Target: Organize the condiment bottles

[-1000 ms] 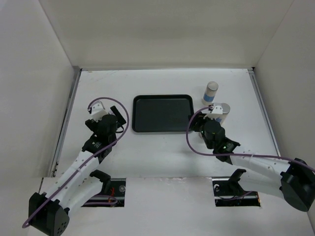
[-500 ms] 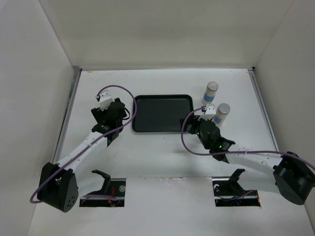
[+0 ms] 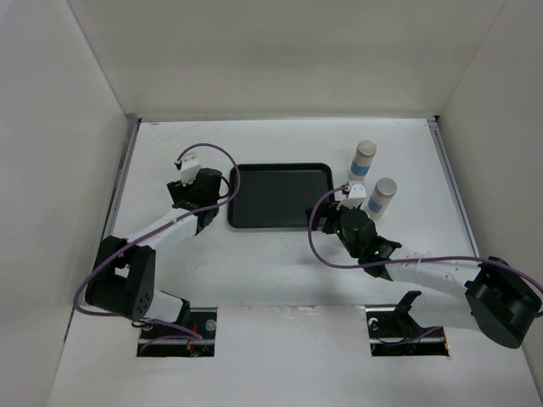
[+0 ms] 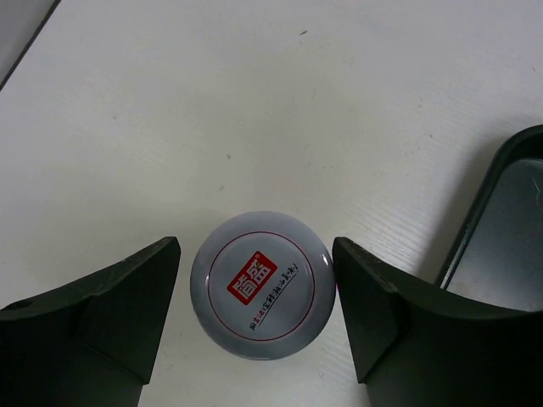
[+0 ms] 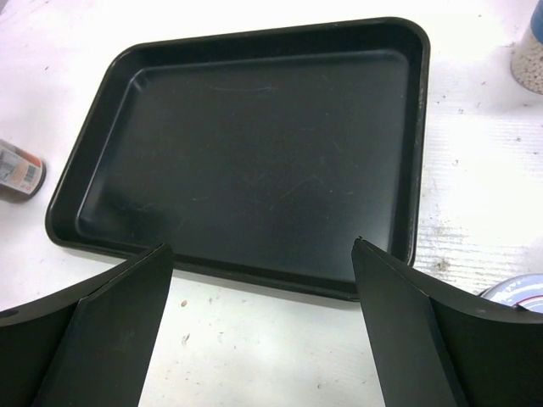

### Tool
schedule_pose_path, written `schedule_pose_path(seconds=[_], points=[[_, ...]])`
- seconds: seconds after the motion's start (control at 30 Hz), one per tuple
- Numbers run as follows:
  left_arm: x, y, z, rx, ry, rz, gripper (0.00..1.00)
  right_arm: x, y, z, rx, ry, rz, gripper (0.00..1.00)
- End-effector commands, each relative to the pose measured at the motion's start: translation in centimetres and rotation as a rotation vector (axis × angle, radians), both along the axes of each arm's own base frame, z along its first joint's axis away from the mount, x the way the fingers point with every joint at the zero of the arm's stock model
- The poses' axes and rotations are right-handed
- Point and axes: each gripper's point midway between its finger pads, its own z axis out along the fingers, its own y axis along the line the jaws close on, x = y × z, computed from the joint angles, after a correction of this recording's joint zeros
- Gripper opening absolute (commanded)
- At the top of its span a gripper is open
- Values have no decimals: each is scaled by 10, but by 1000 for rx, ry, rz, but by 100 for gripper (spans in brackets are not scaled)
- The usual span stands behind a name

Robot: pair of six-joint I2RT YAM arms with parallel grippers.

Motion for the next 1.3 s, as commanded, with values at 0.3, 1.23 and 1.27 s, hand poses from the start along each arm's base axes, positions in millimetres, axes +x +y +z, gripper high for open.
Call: schedule_pose_path(seconds=[0.3, 1.23, 1.27], points=[[19, -6, 36, -110, -158, -10, 33, 6, 10, 31, 85, -70, 17, 92], [127, -174, 75, -161, -282, -359, 41, 10, -7, 34, 105, -83, -32, 93], [127, -173, 72, -151, -272, -360, 46, 10, -9, 35, 107, -85, -38, 94]])
